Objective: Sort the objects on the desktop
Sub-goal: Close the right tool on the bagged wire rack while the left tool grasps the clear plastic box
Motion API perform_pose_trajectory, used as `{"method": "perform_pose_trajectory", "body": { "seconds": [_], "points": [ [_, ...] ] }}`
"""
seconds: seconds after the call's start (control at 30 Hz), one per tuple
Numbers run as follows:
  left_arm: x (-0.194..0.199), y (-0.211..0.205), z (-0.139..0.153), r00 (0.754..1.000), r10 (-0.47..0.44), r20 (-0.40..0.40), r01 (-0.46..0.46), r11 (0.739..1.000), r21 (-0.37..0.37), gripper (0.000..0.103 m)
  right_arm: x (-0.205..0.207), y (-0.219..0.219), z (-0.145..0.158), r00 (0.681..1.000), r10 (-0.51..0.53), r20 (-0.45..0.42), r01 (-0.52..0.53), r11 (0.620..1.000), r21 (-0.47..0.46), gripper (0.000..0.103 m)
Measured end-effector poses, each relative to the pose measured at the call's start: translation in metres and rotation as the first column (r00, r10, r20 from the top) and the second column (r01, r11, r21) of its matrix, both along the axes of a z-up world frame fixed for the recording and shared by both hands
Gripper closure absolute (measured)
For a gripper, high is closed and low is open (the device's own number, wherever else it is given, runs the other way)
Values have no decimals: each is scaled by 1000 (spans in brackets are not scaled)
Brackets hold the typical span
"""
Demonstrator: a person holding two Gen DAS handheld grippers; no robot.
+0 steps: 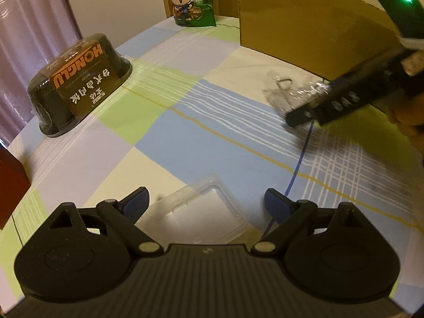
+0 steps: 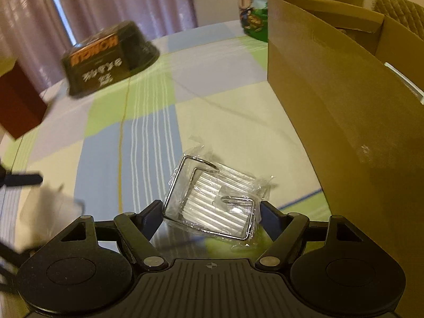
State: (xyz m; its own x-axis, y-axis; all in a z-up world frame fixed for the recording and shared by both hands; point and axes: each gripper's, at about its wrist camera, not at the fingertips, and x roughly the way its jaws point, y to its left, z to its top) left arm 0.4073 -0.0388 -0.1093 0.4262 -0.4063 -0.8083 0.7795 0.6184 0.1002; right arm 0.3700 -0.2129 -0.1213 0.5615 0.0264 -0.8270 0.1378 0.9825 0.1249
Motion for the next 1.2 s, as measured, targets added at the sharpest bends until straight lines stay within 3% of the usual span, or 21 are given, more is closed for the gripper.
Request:
{"method": "perform_pose_trajectory", "body": {
  "seconds": [0.3,0.53,0.63,0.83,0.97,1.2],
  "points": [
    [-33,12,5,998,66,-20,-66,998,-2,13,-38,5,1,986,164,1,-164,986,-32,26],
    [-66,24,7,985,164,-46,-165,986,-17,15,-63,4,2,977,215,5,-215,976,-38,26],
    [-68,28,12,969,247,-26,-248,968,-40,15,-70,0,3,979,202,8,-201,979,-39,26],
    [-50,17,13,910,413,31,-410,909,-69,11,-73,-1,4,979,201,23,-199,978,-61,26],
    [-36,7,4,882,469,42,-467,883,-50,11,-75,2,4,972,232,30,-228,969,-96,26],
    [-19,4,-7,859,512,28,-511,859,-34,11,-78,6,4,958,285,40,-277,949,-149,26]
  ]
}}
